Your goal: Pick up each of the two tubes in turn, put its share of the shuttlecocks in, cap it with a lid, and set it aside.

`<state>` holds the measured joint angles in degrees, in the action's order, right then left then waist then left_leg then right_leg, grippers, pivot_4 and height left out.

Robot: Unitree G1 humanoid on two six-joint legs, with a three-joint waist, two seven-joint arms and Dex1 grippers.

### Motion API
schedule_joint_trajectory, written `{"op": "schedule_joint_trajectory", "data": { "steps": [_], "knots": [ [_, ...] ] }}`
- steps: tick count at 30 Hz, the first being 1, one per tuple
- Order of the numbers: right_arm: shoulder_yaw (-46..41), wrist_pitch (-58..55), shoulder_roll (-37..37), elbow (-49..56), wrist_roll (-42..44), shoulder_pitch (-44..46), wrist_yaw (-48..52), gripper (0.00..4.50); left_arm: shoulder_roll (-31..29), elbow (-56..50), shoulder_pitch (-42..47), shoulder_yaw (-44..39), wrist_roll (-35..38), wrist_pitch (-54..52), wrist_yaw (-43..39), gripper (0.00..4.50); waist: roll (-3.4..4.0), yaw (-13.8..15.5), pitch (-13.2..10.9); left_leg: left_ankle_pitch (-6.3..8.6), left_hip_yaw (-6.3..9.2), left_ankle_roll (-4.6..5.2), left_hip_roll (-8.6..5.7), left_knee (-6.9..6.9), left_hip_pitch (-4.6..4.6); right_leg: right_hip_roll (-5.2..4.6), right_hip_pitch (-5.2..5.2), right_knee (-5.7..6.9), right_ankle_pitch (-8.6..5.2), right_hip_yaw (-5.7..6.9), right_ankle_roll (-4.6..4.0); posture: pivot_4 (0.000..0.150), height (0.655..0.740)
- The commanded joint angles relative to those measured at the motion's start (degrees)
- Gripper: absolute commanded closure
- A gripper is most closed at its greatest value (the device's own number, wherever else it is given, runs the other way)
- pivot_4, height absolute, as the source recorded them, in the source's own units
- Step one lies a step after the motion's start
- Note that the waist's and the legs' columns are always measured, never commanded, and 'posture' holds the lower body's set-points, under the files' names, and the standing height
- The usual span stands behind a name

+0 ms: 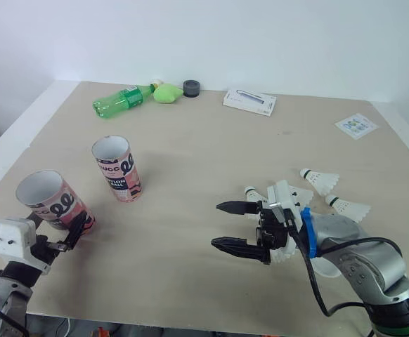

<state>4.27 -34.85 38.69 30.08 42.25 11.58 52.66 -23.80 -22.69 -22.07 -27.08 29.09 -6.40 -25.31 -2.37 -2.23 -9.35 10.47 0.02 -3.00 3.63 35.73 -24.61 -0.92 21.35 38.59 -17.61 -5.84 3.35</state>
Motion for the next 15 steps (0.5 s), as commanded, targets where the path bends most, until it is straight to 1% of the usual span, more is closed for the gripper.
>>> {"op": "schedule_joint_trajectory", "data": {
  "steps": [1, 2, 4, 5, 6, 11, 15],
  "knots": [
    [-1.24, 0.56, -0.10, 1.98, 0.44, 0.11, -0.06, 0.08, -0.08, -0.49, -0.06, -0.65, -0.59, 0.36, -0.16, 0.00, 0.00, 0.02, 0.00, 0.00, 0.00, 0.00, 0.00, 0.00, 0.00, 0.00, 0.00, 0.01, 0.00, 0.01, 0.00, 0.150, 0.7294],
    [-1.27, 0.63, -0.06, 1.84, 0.39, 0.23, -0.03, 0.00, 0.05, -0.42, 0.05, -0.44, -0.65, 0.38, -0.19, 0.39, 0.00, 0.02, 0.00, 0.00, 0.01, 0.00, 0.00, 0.01, 0.00, 0.00, 0.00, 0.02, 0.00, 0.01, 0.00, 0.150, 0.7294],
    [-1.33, 0.58, -0.03, 1.57, 0.42, 0.53, -0.03, 0.00, 0.30, -0.21, 0.37, -0.29, -0.82, 0.34, 0.12, 0.64, 0.00, 0.02, 0.00, 0.00, 0.01, 0.00, 0.00, 0.02, 0.01, 0.00, 0.00, 0.04, 0.00, 0.01, 0.00, 0.150, 0.7294],
    [-1.32, 0.63, -0.01, 1.54, 0.35, 0.59, 0.00, 0.00, 0.36, -0.04, 0.58, -0.28, -0.98, 0.31, 0.29, 1.13, 0.00, 0.02, 0.00, 0.00, 0.01, 0.00, 0.00, 0.02, 0.01, 0.00, 0.00, 0.05, 0.00, 0.01, 0.00, 0.150, 0.7294],
    [-1.35, 0.64, 0.01, 1.57, 0.37, 0.59, 0.02, 0.00, 0.34, 0.18, 0.88, -0.20, -1.14, 0.39, 0.25, 1.32, 0.00, 0.02, 0.00, -0.01, 0.01, 0.00, 0.00, 0.03, 0.02, 0.00, 0.00, 0.07, 0.00, 0.00, 0.00, 0.150, 0.7294],
    [-1.33, 0.75, 0.20, 1.57, 0.28, 0.59, 0.32, 0.00, 0.14, 1.02, 2.24, -0.17, -1.93, 0.49, 0.20, 1.32, 0.00, 0.02, 0.00, -0.02, 0.01, -0.01, 0.00, 0.04, 0.06, 0.01, 0.00, 0.17, -0.02, 0.00, -0.03, 0.150, 0.7294],
    [-1.99, 0.20, 0.64, 1.24, 1.00, 0.84, 0.68, 0.00, -1.81, -0.55, 2.54, 1.55, -2.58, 0.83, -3.28, 1.32, 0.00, 0.02, 0.00, -0.02, 0.01, -0.01, -0.01, 0.04, 0.06, 0.01, 0.01, 0.21, -0.04, 0.00, -0.04, 0.150, 0.7294]
  ]
}}
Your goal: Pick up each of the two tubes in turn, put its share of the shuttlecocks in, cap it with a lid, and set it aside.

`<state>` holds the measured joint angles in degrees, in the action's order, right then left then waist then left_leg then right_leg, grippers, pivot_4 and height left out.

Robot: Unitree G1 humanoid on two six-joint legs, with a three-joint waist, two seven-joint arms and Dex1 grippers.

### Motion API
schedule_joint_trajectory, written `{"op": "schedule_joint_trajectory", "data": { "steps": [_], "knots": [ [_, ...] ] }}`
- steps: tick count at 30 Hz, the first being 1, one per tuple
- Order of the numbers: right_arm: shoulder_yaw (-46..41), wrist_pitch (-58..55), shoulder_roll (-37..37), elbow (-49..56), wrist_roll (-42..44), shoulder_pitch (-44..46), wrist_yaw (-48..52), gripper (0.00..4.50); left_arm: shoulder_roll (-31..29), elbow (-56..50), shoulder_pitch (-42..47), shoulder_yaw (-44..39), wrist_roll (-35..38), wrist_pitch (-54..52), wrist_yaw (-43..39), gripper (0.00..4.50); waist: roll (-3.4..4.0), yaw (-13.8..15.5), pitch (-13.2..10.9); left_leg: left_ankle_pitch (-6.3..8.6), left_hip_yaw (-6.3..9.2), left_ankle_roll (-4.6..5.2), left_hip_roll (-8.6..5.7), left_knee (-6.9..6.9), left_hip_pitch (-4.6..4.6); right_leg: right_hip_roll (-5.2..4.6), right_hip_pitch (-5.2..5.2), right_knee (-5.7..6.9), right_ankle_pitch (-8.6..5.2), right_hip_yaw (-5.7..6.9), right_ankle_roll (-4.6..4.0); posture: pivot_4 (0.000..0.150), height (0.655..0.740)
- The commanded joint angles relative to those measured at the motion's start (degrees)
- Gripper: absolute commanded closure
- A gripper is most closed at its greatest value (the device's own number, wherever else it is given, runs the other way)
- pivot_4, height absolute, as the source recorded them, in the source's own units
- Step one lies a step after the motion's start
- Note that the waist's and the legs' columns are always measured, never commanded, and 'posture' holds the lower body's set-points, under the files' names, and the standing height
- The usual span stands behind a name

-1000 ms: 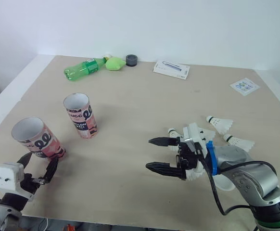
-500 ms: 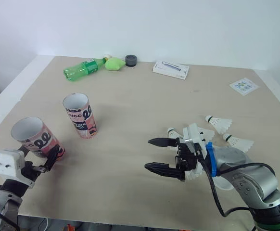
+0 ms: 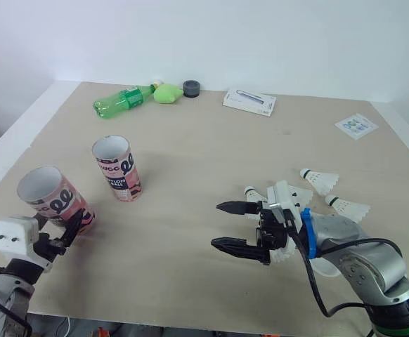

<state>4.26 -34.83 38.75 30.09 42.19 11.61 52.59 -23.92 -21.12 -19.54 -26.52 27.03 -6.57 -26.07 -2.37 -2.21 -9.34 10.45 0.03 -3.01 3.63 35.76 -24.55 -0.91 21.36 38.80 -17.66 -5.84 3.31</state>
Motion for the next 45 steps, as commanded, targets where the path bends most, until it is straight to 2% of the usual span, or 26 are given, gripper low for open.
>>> {"op": "schedule_joint_trajectory", "data": {
  "steps": [1, 7, 10, 19, 24, 29, 33, 45],
  "knots": [
    [-2.54, -0.19, 0.93, 1.36, 1.83, 0.78, 1.07, 0.00, -2.62, -3.16, -0.46, 1.69, -0.33, 0.79, -4.25, 1.32, 0.00, 0.00, 0.00, 0.00, 0.00, 0.00, 0.00, 0.00, 0.00, 0.00, 0.00, 0.01, -0.01, 0.00, 0.00, 0.150, 0.7294],
    [-8.18, -2.51, 4.63, 1.83, 7.48, -1.10, 4.10, 0.00, -11.24, -7.53, -6.15, 3.53, 1.67, 1.14, -18.32, 1.32, 0.01, 0.00, -0.01, 0.00, -0.07, -0.02, -0.01, -0.04, 0.00, -0.05, 0.03, 0.00, -0.07, -0.05, -0.02, 0.150, 0.7294],
    [-10.34, -2.78, 5.96, 1.63, 8.47, -2.09, 4.57, 0.00, -14.97, -7.11, -4.75, 3.69, 3.16, -0.28, -22.32, 1.32, 0.06, 0.03, -0.02, 0.00, -0.02, -0.01, 0.01, -0.11, 0.06, -0.04, 0.03, 0.04, -0.16, 0.03, -0.18, 0.150, 0.7294],
    [-13.91, -2.24, 7.58, 3.13, 8.15, -4.98, 3.51, 0.00, -27.03, -7.72, 13.82, 11.14, 12.08, -15.19, -31.82, 1.32, 0.16, 0.08, -0.11, -0.05, -0.04, 0.01, 0.00, -0.07, 0.06, -0.03, 0.06, 0.19, -0.27, 0.00, 0.14, 0.150, 0.7294],
    [-17.95, -2.43, 9.14, 4.53, 8.40, -8.27, 3.02, 0.00, -33.50, -6.11, 20.48, 17.88, 10.96, -19.27, -40.05, 1.32, 0.20, -0.29, -0.15, 0.00, 0.10, 0.01, 0.00, -0.20, -0.03, 0.04, 0.16, 0.23, -0.33, 0.10, -0.12, 0.150, 0.7294],
    [-22.21, -2.79, 11.34, 5.35, 8.53, -10.99, 3.15, 0.00, -33.83, -2.36, 28.79, 24.78, 6.03, -17.61, -43.56, 1.32, 0.32, -0.20, -0.23, 0.00, 0.14, 0.01, -0.01, -0.23, -0.03, 0.05, 0.16, 0.25, -0.35, 0.14, -0.14, 0.150, 0.7294],
    [-26.68, -3.10, 13.33, 6.72, 8.86, -14.61, 3.40, 0.00, -31.38, 0.78, 36.16, 30.44, 1.78, -15.86, -45.12, 1.32, 0.29, 0.15, -0.24, -0.01, 0.16, 0.01, -0.02, -0.15, -0.05, 0.05, 0.11, 0.24, -0.36, 0.16, -0.06, 0.150, 0.7294],
    [-32.96, -2.49, 14.18, 6.61, 5.89, -22.45, 3.01, 0.00, -25.92, 3.89, 41.98, 37.22, -6.22, -12.51, -45.36, 1.32, 0.30, 0.45, -0.24, 0.00, 0.21, 0.02, -0.04, -0.02, -0.04, 0.06, -0.02, 0.24, -0.35, 0.17, 0.02, 0.150, 0.7294]
  ]
}}
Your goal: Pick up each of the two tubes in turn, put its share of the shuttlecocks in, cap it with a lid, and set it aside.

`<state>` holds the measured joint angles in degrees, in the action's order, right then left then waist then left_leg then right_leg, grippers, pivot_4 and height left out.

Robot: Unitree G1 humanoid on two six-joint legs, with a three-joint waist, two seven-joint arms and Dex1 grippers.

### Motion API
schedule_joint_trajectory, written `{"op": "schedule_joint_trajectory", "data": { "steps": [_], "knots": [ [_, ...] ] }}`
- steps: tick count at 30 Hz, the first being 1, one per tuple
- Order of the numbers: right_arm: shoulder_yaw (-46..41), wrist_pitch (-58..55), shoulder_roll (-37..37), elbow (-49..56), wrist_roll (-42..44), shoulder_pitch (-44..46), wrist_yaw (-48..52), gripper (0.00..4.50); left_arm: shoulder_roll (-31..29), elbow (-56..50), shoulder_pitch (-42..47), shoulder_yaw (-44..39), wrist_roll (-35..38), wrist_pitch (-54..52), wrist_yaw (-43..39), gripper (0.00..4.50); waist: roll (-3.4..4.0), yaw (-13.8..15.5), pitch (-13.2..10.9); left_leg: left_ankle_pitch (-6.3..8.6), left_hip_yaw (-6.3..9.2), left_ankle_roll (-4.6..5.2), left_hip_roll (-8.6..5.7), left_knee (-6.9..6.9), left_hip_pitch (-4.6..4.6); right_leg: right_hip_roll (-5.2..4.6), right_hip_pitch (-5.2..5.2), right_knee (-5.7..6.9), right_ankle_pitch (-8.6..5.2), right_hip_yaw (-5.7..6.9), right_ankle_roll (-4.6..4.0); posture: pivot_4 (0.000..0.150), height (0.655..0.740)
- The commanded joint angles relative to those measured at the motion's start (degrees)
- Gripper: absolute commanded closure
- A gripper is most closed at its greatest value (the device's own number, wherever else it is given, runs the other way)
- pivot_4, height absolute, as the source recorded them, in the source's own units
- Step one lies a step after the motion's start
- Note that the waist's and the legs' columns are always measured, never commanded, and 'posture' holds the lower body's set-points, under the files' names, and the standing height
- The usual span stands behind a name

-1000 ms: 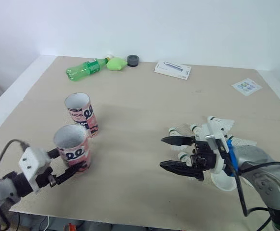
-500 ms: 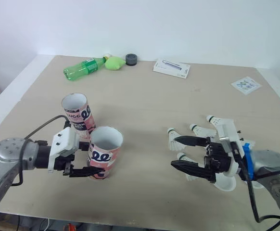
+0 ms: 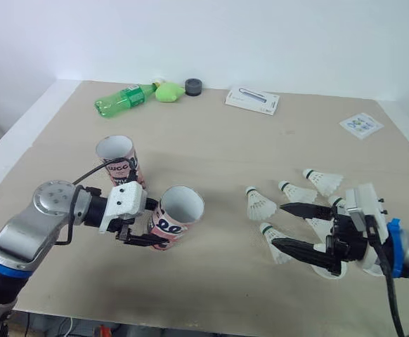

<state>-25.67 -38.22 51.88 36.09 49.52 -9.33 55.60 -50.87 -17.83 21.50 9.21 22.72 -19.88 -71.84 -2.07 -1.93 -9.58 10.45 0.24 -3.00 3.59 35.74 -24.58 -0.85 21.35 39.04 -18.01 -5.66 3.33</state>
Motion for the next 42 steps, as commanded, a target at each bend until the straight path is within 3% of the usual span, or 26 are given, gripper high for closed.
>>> {"op": "schedule_joint_trajectory", "data": {
  "steps": [1, 11, 16, 22, 42],
  "knots": [
    [-3.43, 1.01, 1.19, 0.35, -1.91, -2.16, 0.29, 0.00, 1.40, 0.63, 0.99, 1.66, -2.10, 0.63, 0.49, 1.32, 0.01, 0.37, 0.00, 0.00, 0.03, 0.00, -0.02, 0.05, 0.00, -0.01, -0.03, 0.00, 0.00, 0.02, 0.04, 0.150, 0.7294],
    [-9.21, -0.72, 2.37, 1.41, -3.28, -10.37, 3.27, 0.00, 3.35, -3.57, -0.61, 1.90, -1.95, -3.81, 3.22, 1.32, 0.07, 0.88, 0.04, -0.03, 0.02, 0.04, -0.10, 0.40, -0.01, -0.11, -0.19, 0.00, 0.03, -0.02, 0.46, 0.150, 0.7294],
    [-14.30, -4.11, 0.31, 4.63, 2.24, -17.33, 4.35, 0.00, 3.25, -5.97, -1.27, 2.33, -1.81, -5.95, 3.89, 1.32, 0.11, 0.99, 0.06, -0.03, 0.03, 0.04, -0.21, 0.44, 0.01, -0.23, -0.27, -0.01, 0.01, -0.01, 0.55, 0.150, 0.7294],
    [-13.55, -4.05, -4.14, 8.28, 1.17, -26.13, 2.52, 0.00, 3.47, -7.55, -1.55, 2.58, -2.06, -7.26, 4.72, 1.32, 0.15, 1.00, 0.09, -0.03, 0.08, 0.03, -0.27, 0.44, 0.00, -0.29, -0.30, -0.04, -0.02, 0.03, 0.59, 0.150, 0.7294],
    [2.54, -0.32, -10.69, 2.18, -5.18, -19.07, -7.00, 0.00, 4.82, -6.35, 0.34, 3.45, -2.50, -7.57, 4.14, 1.32, 0.16, 1.02, 0.10, -0.04, 0.10, 0.06, -0.59, 0.54, -0.08, -0.55, -0.31, -0.05, -0.10, -0.02, 0.47, 0.150, 0.7294]
  ]
}}
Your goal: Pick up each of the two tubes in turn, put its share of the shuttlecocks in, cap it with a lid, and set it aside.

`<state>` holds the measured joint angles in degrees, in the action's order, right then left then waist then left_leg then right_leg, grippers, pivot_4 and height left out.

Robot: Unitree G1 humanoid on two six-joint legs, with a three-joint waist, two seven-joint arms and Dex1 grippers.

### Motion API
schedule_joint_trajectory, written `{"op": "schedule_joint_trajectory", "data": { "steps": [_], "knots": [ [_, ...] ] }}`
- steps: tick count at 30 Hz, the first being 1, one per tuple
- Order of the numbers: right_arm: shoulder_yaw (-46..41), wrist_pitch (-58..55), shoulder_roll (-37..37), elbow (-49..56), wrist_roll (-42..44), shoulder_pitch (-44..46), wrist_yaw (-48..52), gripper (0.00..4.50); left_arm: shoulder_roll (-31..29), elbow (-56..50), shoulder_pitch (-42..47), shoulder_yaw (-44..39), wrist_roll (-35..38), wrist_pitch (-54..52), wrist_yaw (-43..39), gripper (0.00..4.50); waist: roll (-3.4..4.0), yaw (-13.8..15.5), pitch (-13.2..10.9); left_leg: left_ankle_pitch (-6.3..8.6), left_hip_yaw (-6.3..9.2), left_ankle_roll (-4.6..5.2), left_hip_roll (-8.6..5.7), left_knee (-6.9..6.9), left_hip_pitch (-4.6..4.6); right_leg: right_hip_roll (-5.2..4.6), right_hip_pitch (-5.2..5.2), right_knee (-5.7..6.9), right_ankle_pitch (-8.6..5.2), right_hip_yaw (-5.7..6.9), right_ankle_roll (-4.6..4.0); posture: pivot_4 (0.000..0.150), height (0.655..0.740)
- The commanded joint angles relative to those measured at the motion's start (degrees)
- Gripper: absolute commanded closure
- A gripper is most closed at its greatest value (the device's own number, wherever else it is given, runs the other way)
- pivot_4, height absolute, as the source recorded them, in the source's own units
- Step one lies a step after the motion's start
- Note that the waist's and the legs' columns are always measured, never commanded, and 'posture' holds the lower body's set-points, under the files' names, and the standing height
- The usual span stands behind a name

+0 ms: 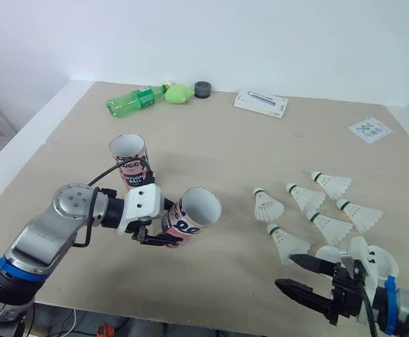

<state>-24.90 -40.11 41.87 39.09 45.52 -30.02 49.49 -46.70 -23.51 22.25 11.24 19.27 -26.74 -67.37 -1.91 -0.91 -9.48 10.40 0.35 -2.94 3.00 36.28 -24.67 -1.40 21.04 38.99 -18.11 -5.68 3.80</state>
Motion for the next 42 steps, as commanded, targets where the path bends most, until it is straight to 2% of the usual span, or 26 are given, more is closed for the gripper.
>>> {"op": "schedule_joint_trajectory", "data": {
  "steps": [1, 15, 18, 20, 26, 33, 36, 40, 42],
  "knots": [
    [2.61, 1.78, -1.08, -1.62, -1.78, 2.67, -1.50, 0.00, 0.56, -0.69, -0.60, 1.32, 0.74, -0.78, -0.24, 1.32, 0.02, -0.01, 0.00, -0.01, 0.00, 0.01, 0.01, 0.00, 0.00, 0.00, 0.00, 0.00, -0.02, 0.00, 0.01, 0.150, 0.7294],
    [4.15, 4.89, -2.52, -9.18, -6.21, 7.83, -3.91, 0.00, 0.29, -0.99, -2.32, 0.72, 0.63, -0.78, 0.27, 1.32, 0.05, -0.04, 0.02, -0.03, 0.00, 0.05, 0.00, -0.01, 0.01, 0.01, 0.00, 0.00, 0.07, 0.01, 0.11, 0.150, 0.7294],
    [4.50, 5.07, -2.78, -9.57, -6.24, 8.23, -3.64, 0.85, 0.31, -1.00, -2.59, 0.67, 0.54, -0.57, 0.42, 1.35, 0.05, -0.03, 0.02, -0.03, 0.00, 0.05, 0.00, -0.01, 0.00, 0.01, 0.00, 0.00, 0.06, 0.01, 0.11, 0.150, 0.7294],
    [4.96, 5.77, -2.95, -9.97, -6.91, 8.41, -3.35, 1.87, 0.29, -0.96, -2.81, 0.66, 0.43, -0.35, 0.48, 1.35, 0.06, -0.04, 0.02, -0.03, 0.00, 0.06, 0.00, -0.01, 0.00, 0.01, 0.00, 0.00, 0.07, 0.01, 0.11, 0.150, 0.7294],
    [5.21, 6.63, -3.15, -10.58, -6.89, 8.26, -2.12, 4.34, 0.12, -1.02, -3.61, 0.60, 0.37, 0.15, 0.73, 1.35, 0.07, -0.04, 0.03, -0.03, 0.00, 0.05, 0.00, -0.01, 0.01, 0.00, 0.00, 0.00, 0.06, 0.00, 0.10, 0.150, 0.7294],
    [3.78, 5.95, -2.46, -9.93, -5.01, 7.55, -0.85, 4.45, 0.06, -1.14, -4.04, 0.57, 0.55, 0.37, 0.71, 1.35, 0.09, -0.04, 0.04, -0.03, 0.00, 0.05, 0.01, -0.01, 0.01, 0.01, 0.00, 0.00, 0.07, 0.00, 0.11, 0.150, 0.7294],
    [1.65, 4.01, -0.99, -7.82, -1.23, 6.35, 1.14, 4.45, 0.01, -1.07, -3.90, 0.74, 0.48, 0.44, 0.58, 1.35, 0.13, -0.04, 0.07, -0.03, 0.00, 0.05, 0.00, -0.02, 0.00, 0.00, 0.00, 0.00, 0.07, 0.00, 0.12, 0.150, 0.7294],
    [-6.19, 2.62, 3.67, 0.04, 7.57, 4.57, 6.16, 4.45, 0.17, -0.28, -3.05, 1.16, 0.48, 0.28, 0.13, 1.35, 0.28, -0.07, 0.10, -0.03, 0.00, 0.06, 0.00, -0.03, 0.00, 0.00, -0.01, 0.01, 0.11, 0.00, 0.19, 0.150, 0.7294],
    [-11.26, 1.39, 8.02, 2.81, 13.73, 7.87, 6.59, 4.45, 0.24, 0.59, -2.40, 1.57, 0.22, 0.59, -0.46, 1.35, 0.31, -0.18, 0.11, -0.03, -0.01, 0.06, 0.00, -0.03, 0.02, 0.01, -0.01, 0.01, 0.13, -0.02, 0.27, 0.150, 0.7294]
  ]
}}
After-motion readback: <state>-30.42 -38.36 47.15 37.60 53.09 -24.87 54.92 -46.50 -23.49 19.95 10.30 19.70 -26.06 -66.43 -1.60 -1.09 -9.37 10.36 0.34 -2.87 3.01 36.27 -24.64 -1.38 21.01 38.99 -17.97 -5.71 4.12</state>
